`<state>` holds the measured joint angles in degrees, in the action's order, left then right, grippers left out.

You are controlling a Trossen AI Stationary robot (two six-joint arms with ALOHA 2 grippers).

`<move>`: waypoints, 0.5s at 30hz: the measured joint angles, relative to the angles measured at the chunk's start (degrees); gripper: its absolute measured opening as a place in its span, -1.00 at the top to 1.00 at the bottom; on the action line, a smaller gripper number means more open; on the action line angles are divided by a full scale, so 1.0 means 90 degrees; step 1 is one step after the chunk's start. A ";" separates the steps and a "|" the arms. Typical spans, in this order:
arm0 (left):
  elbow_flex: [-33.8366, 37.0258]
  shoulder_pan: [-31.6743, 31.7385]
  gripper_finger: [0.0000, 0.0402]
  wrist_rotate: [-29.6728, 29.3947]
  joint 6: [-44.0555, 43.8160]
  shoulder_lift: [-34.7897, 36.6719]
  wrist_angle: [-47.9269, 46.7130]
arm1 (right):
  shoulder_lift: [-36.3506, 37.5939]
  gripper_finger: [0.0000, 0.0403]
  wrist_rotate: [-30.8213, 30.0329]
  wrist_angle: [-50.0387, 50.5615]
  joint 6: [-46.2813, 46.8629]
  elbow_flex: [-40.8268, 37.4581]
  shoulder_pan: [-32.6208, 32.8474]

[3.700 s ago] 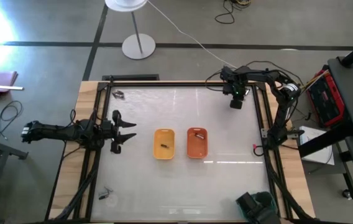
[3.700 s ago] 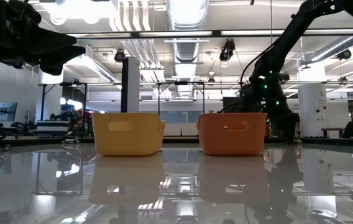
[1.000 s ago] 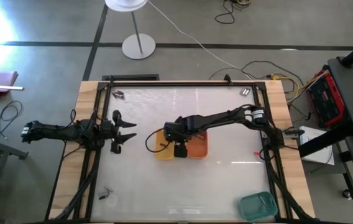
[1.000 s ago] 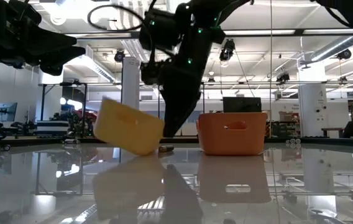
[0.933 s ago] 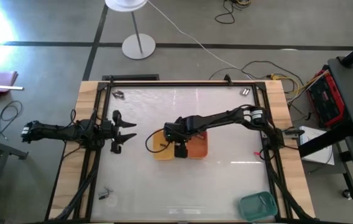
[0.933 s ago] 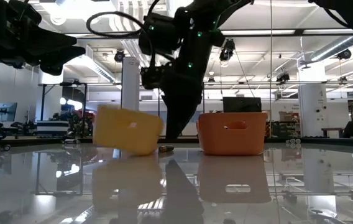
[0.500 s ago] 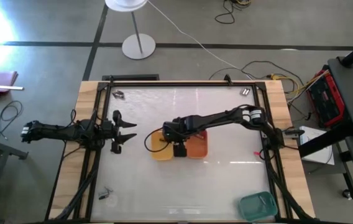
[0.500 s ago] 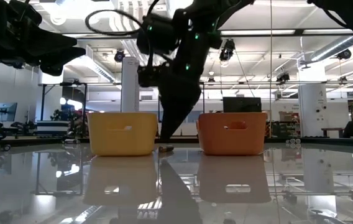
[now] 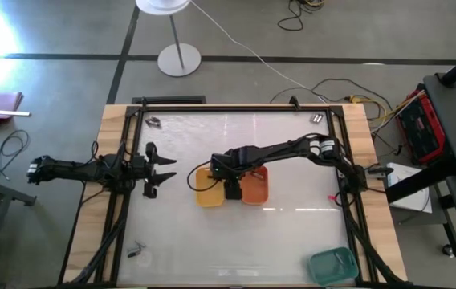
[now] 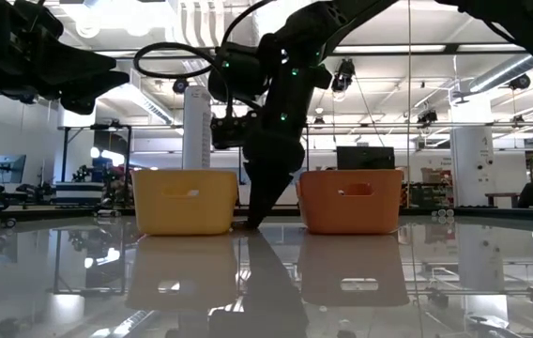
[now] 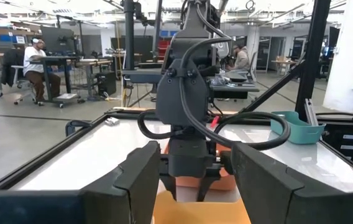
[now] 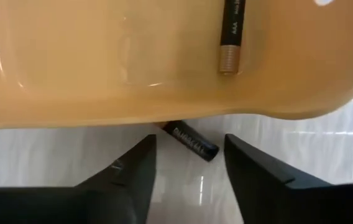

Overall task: Sort batteries
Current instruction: Put the black battery into the yellow bin

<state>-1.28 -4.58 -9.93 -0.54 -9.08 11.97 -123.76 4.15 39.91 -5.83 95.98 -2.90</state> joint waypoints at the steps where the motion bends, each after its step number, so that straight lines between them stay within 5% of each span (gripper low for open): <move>1: 0.0000 0.0001 0.10 -0.0001 -0.0002 0.0000 0.0000 | -0.0002 0.31 0.0003 0.0004 -0.0017 0.0000 0.0000; 9: 0.0000 0.0002 0.10 -0.0002 -0.0001 0.0000 -0.0002 | -0.0002 0.73 0.0045 0.0055 -0.0344 -0.0002 -0.0002; 15: 0.0000 0.0001 0.10 -0.0001 -0.0001 0.0000 0.0000 | -0.0005 0.85 0.0043 0.0099 -0.0415 -0.0005 0.0012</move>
<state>-1.28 -4.57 -9.94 -0.55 -9.08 11.97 -123.81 4.54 40.79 -9.57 95.94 -2.79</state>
